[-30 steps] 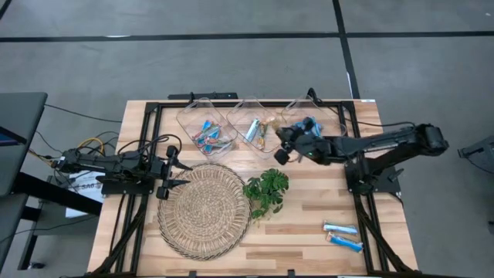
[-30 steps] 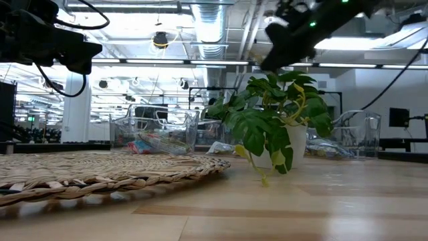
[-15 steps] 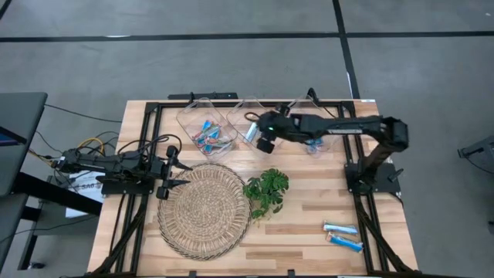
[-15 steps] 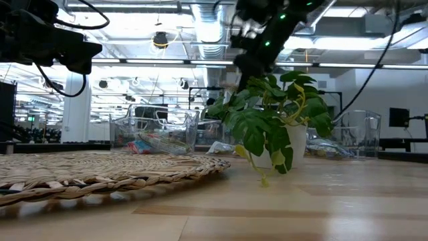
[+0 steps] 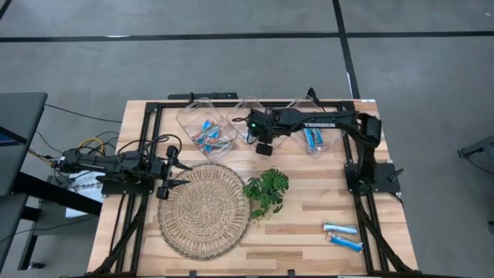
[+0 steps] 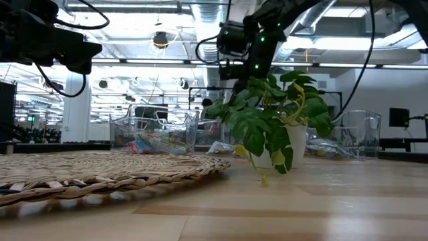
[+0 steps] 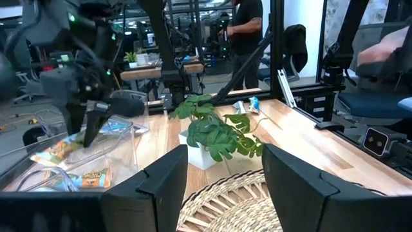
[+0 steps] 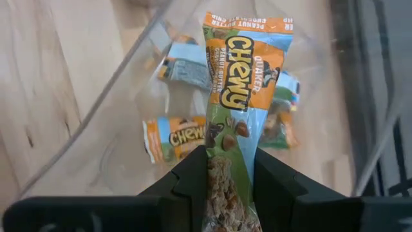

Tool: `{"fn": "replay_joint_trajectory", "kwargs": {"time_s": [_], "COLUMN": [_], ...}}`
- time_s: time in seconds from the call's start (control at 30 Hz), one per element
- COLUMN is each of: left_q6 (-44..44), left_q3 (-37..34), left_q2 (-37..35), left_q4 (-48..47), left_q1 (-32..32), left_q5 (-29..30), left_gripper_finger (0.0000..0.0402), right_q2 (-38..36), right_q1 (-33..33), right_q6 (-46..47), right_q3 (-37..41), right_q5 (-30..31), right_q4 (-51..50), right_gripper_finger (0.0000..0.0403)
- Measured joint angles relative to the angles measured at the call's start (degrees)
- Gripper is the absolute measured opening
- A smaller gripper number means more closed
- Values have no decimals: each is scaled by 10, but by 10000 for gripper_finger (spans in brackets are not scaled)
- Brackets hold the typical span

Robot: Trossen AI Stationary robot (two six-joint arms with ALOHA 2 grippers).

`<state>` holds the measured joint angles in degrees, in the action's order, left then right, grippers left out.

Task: Pick and place Granola Bars by type
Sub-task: Put the yellow granola bar into the middle transparent bin

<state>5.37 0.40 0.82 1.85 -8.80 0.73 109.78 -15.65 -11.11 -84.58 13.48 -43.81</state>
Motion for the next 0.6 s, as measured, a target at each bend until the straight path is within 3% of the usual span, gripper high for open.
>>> {"fn": "replay_joint_trajectory", "kwargs": {"time_s": [0.33,0.6], "left_q6": [0,0], "left_q3": [0,0], "left_q2": [0,0], "left_q4": [0,0], "left_q1": [0,0], "left_q5": [0,0], "left_gripper_finger": [194,194], "right_q2": [12,12], "right_q1": [-2,-2], "right_q6": [-5,6], "right_q3": [0,1], "right_q5": [-11,-4], "right_q4": [5,9], "right_gripper_finger": [109,187]}}
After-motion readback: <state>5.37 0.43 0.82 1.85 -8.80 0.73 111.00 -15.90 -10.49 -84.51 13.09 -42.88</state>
